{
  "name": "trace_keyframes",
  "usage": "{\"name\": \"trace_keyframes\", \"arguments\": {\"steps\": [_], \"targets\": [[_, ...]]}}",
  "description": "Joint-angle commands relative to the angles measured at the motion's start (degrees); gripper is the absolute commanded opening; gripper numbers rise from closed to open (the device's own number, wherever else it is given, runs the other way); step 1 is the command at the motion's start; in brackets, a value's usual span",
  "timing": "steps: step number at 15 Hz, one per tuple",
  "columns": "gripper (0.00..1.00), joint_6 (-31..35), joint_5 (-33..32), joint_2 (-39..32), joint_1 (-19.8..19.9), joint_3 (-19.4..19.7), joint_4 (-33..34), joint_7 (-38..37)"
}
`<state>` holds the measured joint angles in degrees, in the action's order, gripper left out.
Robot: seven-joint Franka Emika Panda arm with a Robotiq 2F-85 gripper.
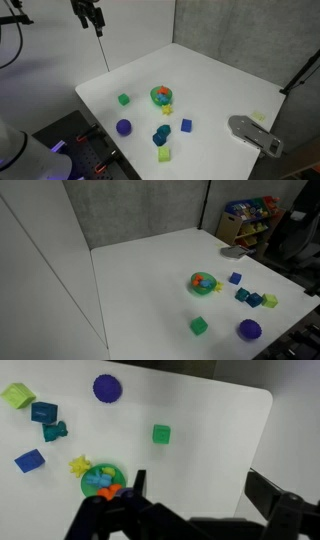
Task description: Pick up the green block and put it in the green bowl
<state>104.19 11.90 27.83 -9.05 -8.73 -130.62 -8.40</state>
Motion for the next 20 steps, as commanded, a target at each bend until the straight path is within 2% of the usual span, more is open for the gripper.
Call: {"name": "trace_keyframes", "arguments": {"steps": [1,8,20], "targets": [[1.00,-0.2,0.1,0.0,0.3,-0.2,0.2,0.1],[1.00,1.6,-0.4,-2.0,0.5,-0.7,1.1,-0.1],[1.00,17.3,-2.7,-17.4,0.2,-1.7,1.0,-0.8]]}}
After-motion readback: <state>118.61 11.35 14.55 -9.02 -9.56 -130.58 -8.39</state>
